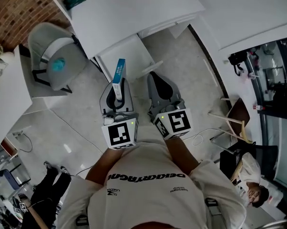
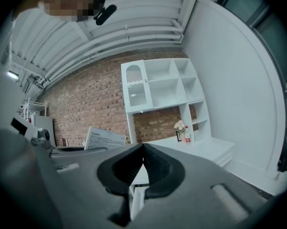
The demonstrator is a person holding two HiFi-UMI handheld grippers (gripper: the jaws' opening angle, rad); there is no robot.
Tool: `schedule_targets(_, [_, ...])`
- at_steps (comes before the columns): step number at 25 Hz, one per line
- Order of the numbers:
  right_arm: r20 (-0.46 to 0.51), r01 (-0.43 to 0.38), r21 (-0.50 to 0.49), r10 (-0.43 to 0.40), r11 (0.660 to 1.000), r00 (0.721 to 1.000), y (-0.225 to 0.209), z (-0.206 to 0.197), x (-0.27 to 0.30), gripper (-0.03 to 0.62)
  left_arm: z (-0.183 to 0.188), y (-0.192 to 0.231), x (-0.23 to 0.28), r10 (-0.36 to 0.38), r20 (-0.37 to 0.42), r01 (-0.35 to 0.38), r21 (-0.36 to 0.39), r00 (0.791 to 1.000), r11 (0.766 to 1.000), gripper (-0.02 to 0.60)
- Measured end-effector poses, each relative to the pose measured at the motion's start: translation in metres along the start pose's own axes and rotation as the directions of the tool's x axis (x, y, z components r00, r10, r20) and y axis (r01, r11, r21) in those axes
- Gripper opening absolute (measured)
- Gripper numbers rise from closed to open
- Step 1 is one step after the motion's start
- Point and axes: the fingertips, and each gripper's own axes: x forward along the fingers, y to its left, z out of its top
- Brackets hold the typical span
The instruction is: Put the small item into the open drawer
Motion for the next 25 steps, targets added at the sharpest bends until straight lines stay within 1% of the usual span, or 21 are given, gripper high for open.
schedule_targets(3, [-0.020, 0.016, 0.008, -0.016, 1.000, 1.000, -0.002, -0.007, 0.019, 0.000, -0.006, 0.011, 0.017, -0.012, -0.019, 0.011, -0.016, 1.000, 1.000, 0.064])
schedule_targets(7, [-0.054, 0.031, 0.022, -0.030, 0.999, 0.998, -0.010, -0.020, 0.042, 0.000, -0.018, 0.020, 0.039, -0.022, -0.065, 0.019, -0.042, 0.998, 0.999, 0.064])
schedule_targets(11, [-0.080, 0.026, 0.024, -0.024, 0.999, 0.997, -0.024, -0.032, 0.063, 0.000, -0.037, 0.028, 0.062, -0.002, -0.092, -0.001, -0.035, 0.996, 0.999, 0.064])
schedule_targets(13, [-0.093, 0.018, 0.036, -0.015, 0.999, 0.996, -0.033, -0.041, 0.070, 0.000, -0.046, 0.027, 0.072, 0.011, -0.107, -0.013, -0.021, 0.994, 1.000, 0.064])
schedule_targets(17, [-0.128, -0.013, 0.060, 0.021, 0.998, 0.992, -0.052, -0.060, 0.091, 0.000, -0.065, 0.027, 0.096, 0.037, -0.143, -0.040, -0.019, 0.989, 0.999, 0.064])
schedule_targets(20, [-0.151, -0.042, 0.060, 0.051, 0.997, 0.987, -0.062, -0.071, 0.111, 0.000, -0.082, 0.032, 0.116, 0.056, -0.181, -0.064, -0.038, 0.982, 0.997, 0.066])
schedule_targets(25, [-0.202, -0.075, 0.087, 0.091, 0.993, 0.975, -0.084, -0.100, 0.139, 0.000, -0.111, 0.034, 0.142, 0.094, -0.239, -0.106, -0.039, 0.967, 0.994, 0.064])
